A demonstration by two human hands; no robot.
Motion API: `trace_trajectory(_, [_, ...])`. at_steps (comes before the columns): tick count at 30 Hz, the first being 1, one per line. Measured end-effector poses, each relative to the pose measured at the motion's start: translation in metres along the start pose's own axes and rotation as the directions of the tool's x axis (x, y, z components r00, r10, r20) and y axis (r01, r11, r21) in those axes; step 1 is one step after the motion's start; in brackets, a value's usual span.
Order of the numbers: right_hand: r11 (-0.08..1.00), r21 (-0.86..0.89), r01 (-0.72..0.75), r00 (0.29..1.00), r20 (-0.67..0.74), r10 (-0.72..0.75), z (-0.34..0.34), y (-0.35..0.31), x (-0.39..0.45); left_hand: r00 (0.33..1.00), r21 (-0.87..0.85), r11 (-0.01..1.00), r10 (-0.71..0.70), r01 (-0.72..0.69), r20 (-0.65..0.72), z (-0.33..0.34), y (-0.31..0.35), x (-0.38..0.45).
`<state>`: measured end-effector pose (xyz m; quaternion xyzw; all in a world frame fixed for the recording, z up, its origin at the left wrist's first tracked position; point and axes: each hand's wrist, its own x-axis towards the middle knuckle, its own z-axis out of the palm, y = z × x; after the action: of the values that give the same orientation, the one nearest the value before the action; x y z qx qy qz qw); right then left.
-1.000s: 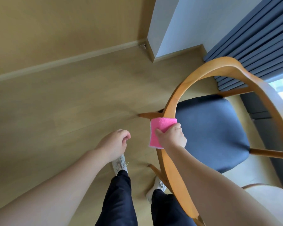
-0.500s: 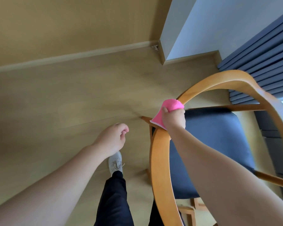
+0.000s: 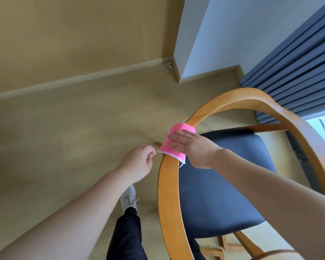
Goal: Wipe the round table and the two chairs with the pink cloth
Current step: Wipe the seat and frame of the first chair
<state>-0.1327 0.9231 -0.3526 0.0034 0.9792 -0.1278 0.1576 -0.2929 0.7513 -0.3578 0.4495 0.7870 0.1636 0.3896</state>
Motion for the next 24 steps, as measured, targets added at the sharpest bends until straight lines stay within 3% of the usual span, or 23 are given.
trace_trajectory(2, [0.993, -0.098, 0.071, 0.973, 0.226, -0.047, 0.006, 0.003, 0.008, 1.0, 0.012, 1.0, 0.0, 0.0, 0.008, 0.0, -0.001, 0.001])
trace_trajectory(4, [0.984, -0.143, 0.103, 0.957, 0.285, -0.059, 0.011, 0.004, 0.017, 1.0, 0.018, 1.0, -0.011, 0.011, 0.005, 0.0, -0.003, 0.001])
trace_trajectory(8, [0.981, -0.156, 0.116, 0.966, 0.246, -0.076, 0.012, 0.011, 0.034, 0.999, 0.012, 0.999, -0.035, 0.035, 0.005, -0.003, -0.003, 0.002])
trace_trajectory(15, [0.971, -0.223, -0.085, 0.981, 0.149, 0.121, -0.005, 0.049, 0.035, 0.999, 0.013, 0.999, -0.046, 0.046, -0.017, -0.012, 0.001, 0.007])
trace_trajectory(24, [0.94, -0.313, -0.134, 0.983, 0.081, 0.167, -0.013, 0.088, 0.023, 0.999, 0.046, 0.998, -0.041, 0.04, 0.013, -0.011, 0.017, 0.03])
